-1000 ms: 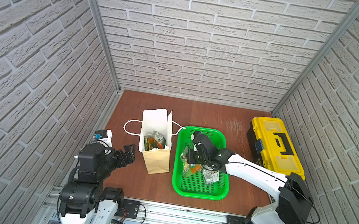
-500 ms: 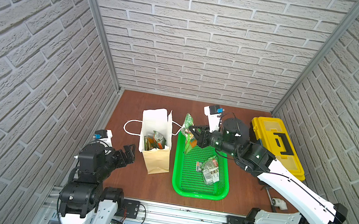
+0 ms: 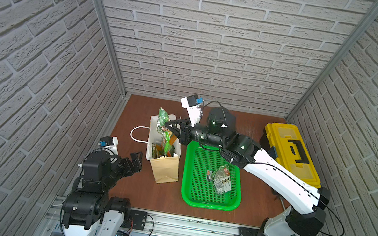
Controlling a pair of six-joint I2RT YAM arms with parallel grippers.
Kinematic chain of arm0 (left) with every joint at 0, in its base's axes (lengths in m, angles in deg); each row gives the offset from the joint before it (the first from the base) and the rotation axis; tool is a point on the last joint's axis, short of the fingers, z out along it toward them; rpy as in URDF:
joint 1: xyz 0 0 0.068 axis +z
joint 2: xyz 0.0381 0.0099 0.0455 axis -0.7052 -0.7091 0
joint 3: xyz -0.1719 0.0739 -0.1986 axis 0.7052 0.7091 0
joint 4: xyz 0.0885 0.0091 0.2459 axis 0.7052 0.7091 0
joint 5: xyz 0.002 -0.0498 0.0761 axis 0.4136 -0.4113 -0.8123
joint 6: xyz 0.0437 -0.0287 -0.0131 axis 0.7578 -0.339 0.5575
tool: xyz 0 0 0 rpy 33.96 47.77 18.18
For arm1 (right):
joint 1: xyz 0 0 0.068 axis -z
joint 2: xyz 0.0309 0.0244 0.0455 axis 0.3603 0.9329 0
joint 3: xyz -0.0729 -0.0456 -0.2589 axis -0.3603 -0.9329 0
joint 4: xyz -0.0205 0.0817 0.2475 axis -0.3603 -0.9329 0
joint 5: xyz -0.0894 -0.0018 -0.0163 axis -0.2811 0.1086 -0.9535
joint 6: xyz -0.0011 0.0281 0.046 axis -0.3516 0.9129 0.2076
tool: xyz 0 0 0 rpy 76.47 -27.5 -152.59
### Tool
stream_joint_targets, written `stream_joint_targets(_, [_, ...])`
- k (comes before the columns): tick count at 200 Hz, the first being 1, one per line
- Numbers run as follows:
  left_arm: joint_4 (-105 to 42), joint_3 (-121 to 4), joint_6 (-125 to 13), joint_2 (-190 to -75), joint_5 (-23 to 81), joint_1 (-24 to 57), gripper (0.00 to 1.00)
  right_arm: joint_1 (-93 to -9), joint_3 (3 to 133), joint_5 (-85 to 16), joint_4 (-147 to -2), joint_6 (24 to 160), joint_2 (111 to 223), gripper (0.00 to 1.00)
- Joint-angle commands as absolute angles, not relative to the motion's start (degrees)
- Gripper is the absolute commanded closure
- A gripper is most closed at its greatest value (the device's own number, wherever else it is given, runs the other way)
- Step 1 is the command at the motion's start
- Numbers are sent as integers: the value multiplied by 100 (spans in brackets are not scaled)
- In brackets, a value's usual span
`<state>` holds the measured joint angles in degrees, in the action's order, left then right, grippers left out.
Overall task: Place the condiment packets inside the bag
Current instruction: Place the condiment packet in the paper bag.
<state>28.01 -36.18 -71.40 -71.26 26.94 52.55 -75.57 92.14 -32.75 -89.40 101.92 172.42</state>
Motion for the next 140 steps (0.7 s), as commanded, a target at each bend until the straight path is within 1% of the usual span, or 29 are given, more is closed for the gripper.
stream_joint_targets(1, [2576,-3564,-7115,-7057,2700,5234,2,-7583,9481,-3166,-8761,9964,17531,97])
stream_joint_targets(31, [2587,-3576,-7114,-7057,2701,5223,1,-7568,9522,-3489,-9054,9752,17945,97])
stream_joint_targets(46, [2582,-3571,-7112,-7057,2691,5223,2,-7530,9404,-3552,-9047,9760,18042,96])
stream_joint_targets(55, [2580,-3576,-7110,-7057,2694,5223,2,-7504,9336,-3548,-9018,9783,18068,94])
stream_joint_targets(59, [2584,-3576,-7109,-7066,2694,5223,2,-7492,9305,-3547,-9002,9799,18072,92])
stream_joint_targets(69, [2579,-3572,-7106,-7066,2698,5223,2,-7472,9267,-3507,-8997,9830,18077,79])
stream_joint_targets(82, [2581,-3573,-7099,-7075,2694,5223,2,-7464,9241,-3449,-8993,9838,18028,56])
stream_joint_targets(91, [2579,-3564,-7104,-7075,2693,5222,2,-7459,9230,-3433,-9004,9832,17979,43])
stream_joint_targets(101, [2578,-3564,-7106,-7084,2694,5222,2,-7461,9237,-3442,-9048,9822,17908,34])
stream_joint_targets(110, [2584,-3563,-7112,-7084,2682,5223,2,-7464,9237,-3462,-9093,9796,17828,30])
stream_joint_targets(140, [2581,-3569,-7114,-7084,2681,5223,2,-7463,9071,-3665,-9350,9709,17353,25])
